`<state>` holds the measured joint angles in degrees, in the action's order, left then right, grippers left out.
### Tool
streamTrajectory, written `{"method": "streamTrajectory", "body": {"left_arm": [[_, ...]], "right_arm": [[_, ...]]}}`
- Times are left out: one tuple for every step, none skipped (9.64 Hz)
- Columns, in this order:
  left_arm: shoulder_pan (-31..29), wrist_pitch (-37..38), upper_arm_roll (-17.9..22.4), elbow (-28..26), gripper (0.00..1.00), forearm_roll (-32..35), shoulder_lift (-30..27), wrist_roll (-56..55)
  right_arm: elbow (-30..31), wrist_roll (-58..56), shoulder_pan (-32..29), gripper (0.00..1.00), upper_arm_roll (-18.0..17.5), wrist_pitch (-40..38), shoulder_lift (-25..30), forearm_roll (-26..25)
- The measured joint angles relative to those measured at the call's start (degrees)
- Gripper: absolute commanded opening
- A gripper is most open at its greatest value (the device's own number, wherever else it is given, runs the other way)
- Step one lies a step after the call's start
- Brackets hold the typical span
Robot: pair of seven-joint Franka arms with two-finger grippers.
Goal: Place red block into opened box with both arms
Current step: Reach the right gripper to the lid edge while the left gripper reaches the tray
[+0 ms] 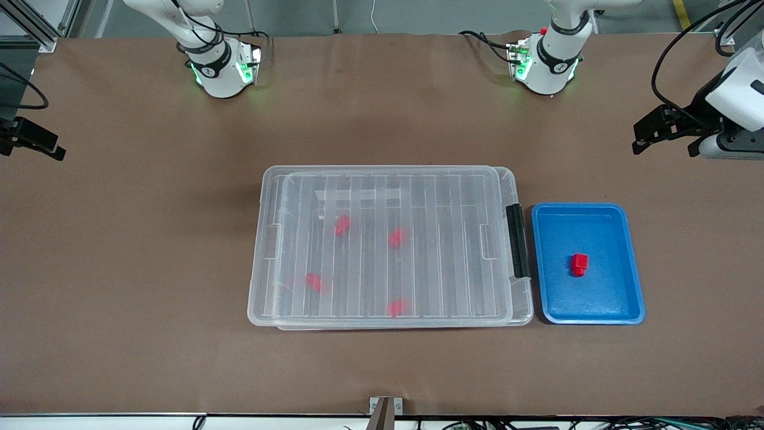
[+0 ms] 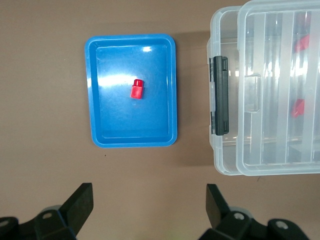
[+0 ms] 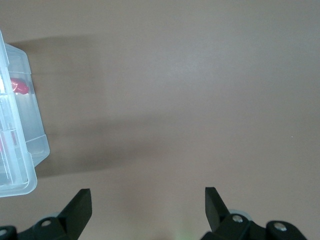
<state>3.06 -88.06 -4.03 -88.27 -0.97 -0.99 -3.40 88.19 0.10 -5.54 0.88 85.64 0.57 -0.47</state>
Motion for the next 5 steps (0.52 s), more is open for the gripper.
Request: {"method": "streamTrajectory", "body": {"left_arm": [[0.0, 0.0, 0.0, 0.0, 0.99, 0.0, 0.0, 0.0], [-0.01, 0.0, 0.0, 0.0, 0.99, 0.0, 0.0, 0.0], [-0.06, 0.0, 0.01, 0.01, 0.99, 0.0, 0.0, 0.0], [-0.12, 0.0, 0.09, 0.03, 0.99, 0.0, 0.0, 0.0], [-0.13, 0.0, 0.29, 0.03, 0.99, 0.0, 0.0, 0.0]], "right_arm": [[0.0, 0.0, 0.0, 1.0, 0.0, 0.0, 0.0, 0.0], [0.0, 0.0, 0.0, 1.0, 0.0, 0.0, 0.0, 0.0], [0.0, 0.0, 0.0, 1.0, -0.02, 0.0, 0.0, 0.0], [-0.15, -0.05, 0.07, 1.0, -0.12, 0.1, 0.0, 0.0], [-0.52, -0.07, 0.54, 1.0, -0.37, 0.36, -0.12, 0.01]]}}
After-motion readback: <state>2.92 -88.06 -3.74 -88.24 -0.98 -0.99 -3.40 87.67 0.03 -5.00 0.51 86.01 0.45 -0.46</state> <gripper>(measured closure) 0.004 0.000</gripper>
